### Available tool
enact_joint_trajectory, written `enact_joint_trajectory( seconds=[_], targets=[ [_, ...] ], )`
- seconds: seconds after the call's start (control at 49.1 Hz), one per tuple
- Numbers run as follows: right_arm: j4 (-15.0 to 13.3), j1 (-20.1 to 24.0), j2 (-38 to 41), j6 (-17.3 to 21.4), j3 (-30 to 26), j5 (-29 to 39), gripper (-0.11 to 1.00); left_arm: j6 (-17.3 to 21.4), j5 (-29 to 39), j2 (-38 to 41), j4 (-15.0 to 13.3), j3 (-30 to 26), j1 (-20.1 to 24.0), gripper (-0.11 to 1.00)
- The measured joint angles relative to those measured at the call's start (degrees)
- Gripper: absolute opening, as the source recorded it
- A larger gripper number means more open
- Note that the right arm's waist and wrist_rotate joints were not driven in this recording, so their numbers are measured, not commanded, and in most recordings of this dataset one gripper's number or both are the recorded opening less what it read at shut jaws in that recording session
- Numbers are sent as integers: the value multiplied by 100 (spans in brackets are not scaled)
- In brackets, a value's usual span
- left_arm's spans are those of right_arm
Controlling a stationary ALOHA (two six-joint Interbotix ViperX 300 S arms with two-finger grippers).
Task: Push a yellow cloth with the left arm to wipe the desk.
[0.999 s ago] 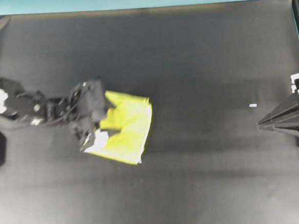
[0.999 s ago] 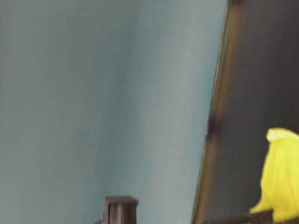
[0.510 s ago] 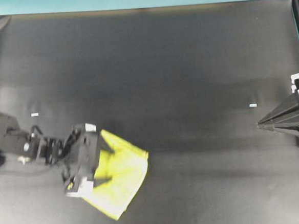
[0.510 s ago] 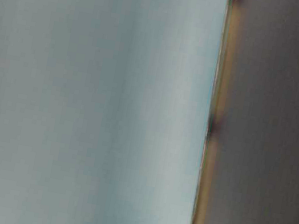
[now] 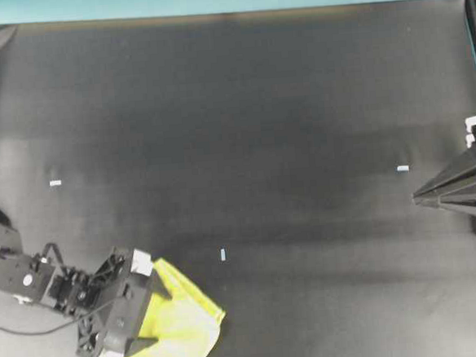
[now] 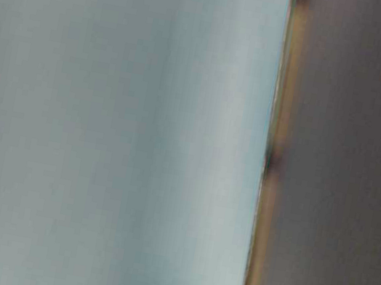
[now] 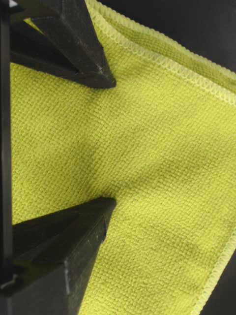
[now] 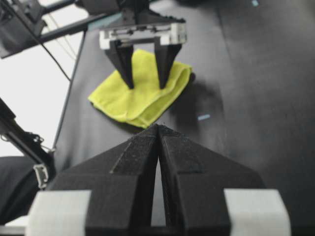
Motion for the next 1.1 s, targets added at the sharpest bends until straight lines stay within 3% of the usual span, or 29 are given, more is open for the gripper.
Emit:
enact_joint_trajectory(
  seconds=[0.652,1.101],
  targets=[
    [18,0,-35,-9,0,9,0,123,765,-1819,0,9,18,88],
    [18,0,-44,0,9,26,0,123,773,-1978,0,167,132,88]
  ],
)
